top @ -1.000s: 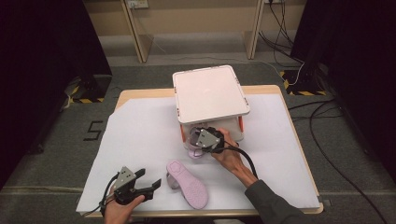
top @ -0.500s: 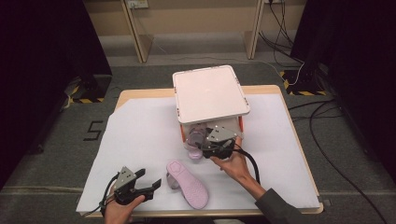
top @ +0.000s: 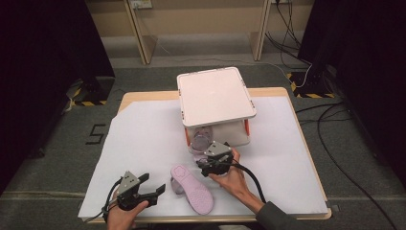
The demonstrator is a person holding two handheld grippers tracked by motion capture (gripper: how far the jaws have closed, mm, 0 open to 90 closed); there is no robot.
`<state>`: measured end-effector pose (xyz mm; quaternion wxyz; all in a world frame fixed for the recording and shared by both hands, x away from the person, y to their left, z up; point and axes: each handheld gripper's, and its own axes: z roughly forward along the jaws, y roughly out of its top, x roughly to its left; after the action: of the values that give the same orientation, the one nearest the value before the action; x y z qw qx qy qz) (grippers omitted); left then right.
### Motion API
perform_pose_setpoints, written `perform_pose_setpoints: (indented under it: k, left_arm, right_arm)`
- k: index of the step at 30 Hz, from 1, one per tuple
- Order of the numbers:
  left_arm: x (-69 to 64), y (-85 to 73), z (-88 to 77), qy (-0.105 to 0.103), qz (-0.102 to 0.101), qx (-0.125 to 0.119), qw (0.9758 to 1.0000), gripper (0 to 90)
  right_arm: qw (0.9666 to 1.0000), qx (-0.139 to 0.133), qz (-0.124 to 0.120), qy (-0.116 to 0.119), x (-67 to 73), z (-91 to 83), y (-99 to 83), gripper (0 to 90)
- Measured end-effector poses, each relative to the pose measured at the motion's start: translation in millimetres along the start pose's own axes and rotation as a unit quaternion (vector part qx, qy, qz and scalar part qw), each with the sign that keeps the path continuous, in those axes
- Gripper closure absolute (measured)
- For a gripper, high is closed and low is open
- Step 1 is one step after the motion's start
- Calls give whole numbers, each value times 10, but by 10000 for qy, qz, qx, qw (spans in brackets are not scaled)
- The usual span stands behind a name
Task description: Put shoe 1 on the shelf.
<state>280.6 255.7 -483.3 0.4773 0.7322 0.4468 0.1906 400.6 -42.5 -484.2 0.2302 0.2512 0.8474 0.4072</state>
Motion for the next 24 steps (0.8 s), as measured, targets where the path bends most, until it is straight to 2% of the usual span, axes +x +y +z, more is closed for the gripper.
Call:
perform_pose_setpoints:
  k: [3, 6, 10, 12, 15, 19, 24]
  left_arm:
    - [-1, 1, -1, 0, 1, -1, 10000, 200]
    - [-3, 0, -4, 6, -4, -3, 10000, 200]
    - [-4, -2, -1, -2, 2, 14, 10000, 200]
    - [-6, -1, -2, -4, 3, 20, 10000, 200]
    - [-4, -2, -1, 1, 5, 34, 10000, 200]
    - [-5, -3, 5, 15, 16, 57, 10000, 200]
    - [-5, -4, 9, 21, 8, 59, 10000, 200]
  right_arm:
    - [10000, 15, 73, 1, -13, -4, -19, 172]
    - [9999, 65, -121, -90, -34, -45, -19, 219]
    - [9998, 91, -62, -152, -127, -89, -70, 256]
    - [9998, 64, -91, -179, -175, -96, -93, 309]
    - [9994, -13, -280, -206, -228, -78, -111, 377]
    - [9998, -129, -132, -78, -297, -15, -129, 405]
    - [9999, -140, -54, -83, -344, 43, -118, 422]
